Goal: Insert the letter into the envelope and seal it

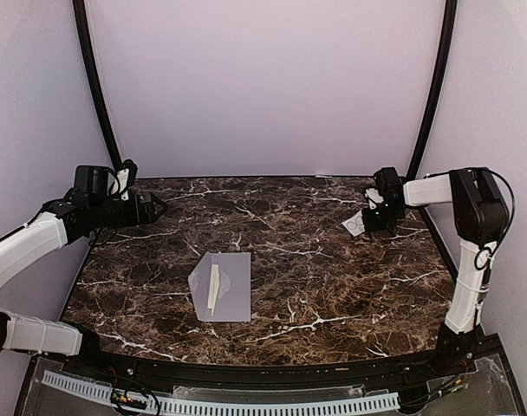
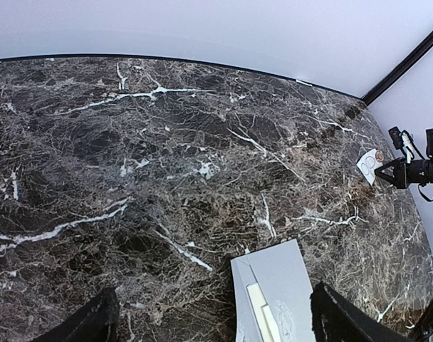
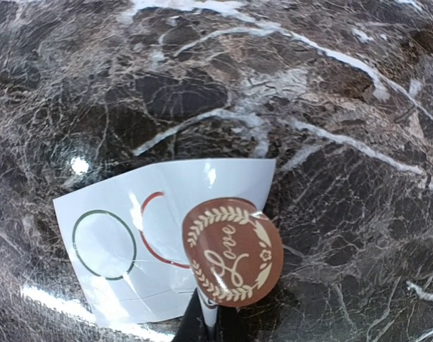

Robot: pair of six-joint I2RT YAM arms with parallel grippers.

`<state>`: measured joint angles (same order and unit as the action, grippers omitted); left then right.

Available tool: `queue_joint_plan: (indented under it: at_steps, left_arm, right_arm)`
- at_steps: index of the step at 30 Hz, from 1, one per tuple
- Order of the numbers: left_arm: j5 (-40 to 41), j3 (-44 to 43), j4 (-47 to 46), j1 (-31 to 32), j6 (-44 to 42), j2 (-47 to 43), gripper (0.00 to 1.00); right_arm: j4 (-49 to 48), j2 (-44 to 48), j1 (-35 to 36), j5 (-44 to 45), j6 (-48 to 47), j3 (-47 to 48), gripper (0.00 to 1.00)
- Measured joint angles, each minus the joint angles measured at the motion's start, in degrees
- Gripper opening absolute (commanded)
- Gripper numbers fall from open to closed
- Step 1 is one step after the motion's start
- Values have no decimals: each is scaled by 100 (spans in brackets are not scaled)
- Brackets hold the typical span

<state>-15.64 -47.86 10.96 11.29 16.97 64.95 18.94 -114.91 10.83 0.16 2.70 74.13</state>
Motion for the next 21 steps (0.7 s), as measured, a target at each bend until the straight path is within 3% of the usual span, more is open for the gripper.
queue_joint_plan:
  at_steps: [10, 17, 21]
  left_arm:
    - [-22, 2, 0, 0, -2, 24, 92]
    - [-420, 11, -109, 11, 22, 24, 91]
    - [-708, 15, -365, 229, 197, 24, 91]
  right_arm:
    - [-46, 267, -2, -520, -98, -271, 0]
    - [-11, 1519, 295, -1333, -92, -669, 0]
    - [-59, 2221, 911, -1829, -85, -675, 0]
